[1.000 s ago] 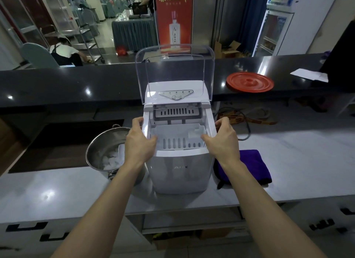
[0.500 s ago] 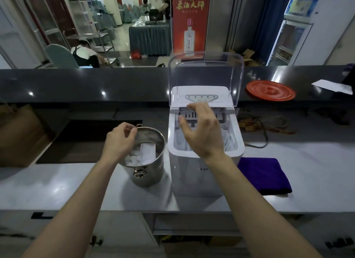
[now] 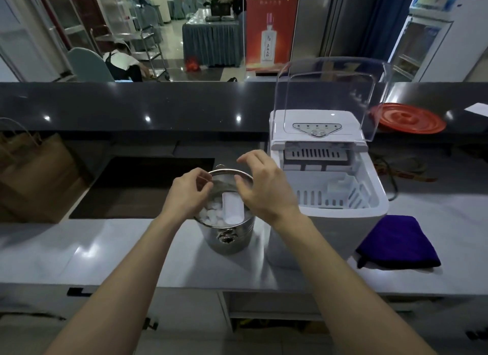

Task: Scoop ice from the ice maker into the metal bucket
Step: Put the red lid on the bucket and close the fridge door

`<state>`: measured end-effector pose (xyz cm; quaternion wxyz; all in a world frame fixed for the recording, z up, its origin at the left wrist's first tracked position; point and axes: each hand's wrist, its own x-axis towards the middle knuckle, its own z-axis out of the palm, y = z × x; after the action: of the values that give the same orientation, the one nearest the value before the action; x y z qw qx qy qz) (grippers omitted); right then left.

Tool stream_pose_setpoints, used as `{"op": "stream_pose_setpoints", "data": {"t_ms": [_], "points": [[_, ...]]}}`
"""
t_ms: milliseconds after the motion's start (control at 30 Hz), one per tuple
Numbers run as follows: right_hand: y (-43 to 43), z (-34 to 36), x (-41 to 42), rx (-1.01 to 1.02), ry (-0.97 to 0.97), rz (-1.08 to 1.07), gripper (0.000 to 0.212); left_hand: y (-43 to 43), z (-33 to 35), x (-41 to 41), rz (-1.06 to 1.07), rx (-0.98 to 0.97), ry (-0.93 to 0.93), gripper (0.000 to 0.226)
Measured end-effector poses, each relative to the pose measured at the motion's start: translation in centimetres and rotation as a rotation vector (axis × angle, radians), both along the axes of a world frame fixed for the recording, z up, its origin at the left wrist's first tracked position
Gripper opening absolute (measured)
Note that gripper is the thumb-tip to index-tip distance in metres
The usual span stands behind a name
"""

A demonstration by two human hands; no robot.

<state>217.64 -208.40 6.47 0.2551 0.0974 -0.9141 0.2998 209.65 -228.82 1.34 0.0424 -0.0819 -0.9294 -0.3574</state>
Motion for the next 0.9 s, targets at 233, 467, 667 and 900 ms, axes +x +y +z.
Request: {"op": "stream_pose_setpoints", "data": {"t_ms": [233,467,667,900], "points": [[-4.5,-3.2,-3.2,0.09,-0.386,-0.112,0.036,-2.2,-0.2,-0.5,-0.135,0.058,0.046,0.016],[-5.0,-7.3,-5.9,0.184,-0.644,-0.242,0.042,-3.7,-1.3,-0.7,-0.205,0.133,0.097,0.018],[-5.1,-8.5,-7.7,0.184,-0.775,-0.342,0.084,-4.3,-1.5,-1.5,-0.187,0.146,0.138,0.018],[-5.4,-8.3,-8.0,0.08,-0.722,-0.38,0.086,-4.5,-1.9,-1.7,-0.178,0.137,0.122,0.018]]}}
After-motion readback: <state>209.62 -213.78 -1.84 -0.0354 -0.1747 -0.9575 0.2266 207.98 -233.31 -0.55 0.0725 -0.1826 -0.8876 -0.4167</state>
